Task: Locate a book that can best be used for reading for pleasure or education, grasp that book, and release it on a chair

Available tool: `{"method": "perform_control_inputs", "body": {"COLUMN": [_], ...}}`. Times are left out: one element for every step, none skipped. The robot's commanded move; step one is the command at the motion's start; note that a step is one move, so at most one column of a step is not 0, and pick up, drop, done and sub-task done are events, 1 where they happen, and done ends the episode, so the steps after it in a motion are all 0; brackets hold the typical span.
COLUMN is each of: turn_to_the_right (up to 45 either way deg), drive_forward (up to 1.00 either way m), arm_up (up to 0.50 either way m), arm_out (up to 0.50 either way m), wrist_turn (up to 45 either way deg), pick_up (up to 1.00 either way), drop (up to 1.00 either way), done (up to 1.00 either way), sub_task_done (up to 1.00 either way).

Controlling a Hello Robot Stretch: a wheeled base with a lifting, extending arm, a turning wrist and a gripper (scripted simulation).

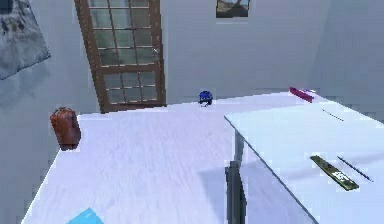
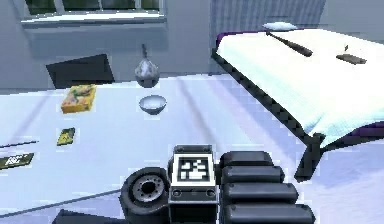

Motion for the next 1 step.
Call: {"method": "perform_control_inputs", "body": {"turn_to_the_right": [-3.0], "drive_forward": [0.00], "arm_up": [0.00], "arm_out": [0.00], "wrist_turn": [0.0], "pick_up": [0.00], "drop": [0.00], "done": [0.00], "sub_task_done": [0.00]}}
